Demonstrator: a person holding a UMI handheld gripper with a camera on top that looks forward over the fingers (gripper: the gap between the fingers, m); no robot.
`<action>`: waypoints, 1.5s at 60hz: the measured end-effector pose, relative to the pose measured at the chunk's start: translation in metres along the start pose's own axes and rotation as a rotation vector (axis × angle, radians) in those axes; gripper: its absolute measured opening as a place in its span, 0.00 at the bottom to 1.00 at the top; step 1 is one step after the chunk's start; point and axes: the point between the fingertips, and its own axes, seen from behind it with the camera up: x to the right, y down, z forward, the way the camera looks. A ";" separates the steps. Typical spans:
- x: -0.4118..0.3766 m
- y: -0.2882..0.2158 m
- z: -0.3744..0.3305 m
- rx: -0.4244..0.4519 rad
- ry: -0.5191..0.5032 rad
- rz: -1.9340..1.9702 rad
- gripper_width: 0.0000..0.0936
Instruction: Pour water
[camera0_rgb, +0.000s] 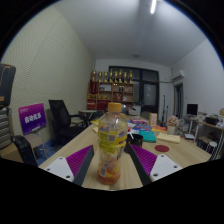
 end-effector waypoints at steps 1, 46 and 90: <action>0.002 0.000 0.005 0.001 0.007 0.000 0.88; -0.044 -0.053 0.114 -0.069 -0.348 0.760 0.41; -0.022 -0.073 0.172 -0.245 -0.486 2.224 0.41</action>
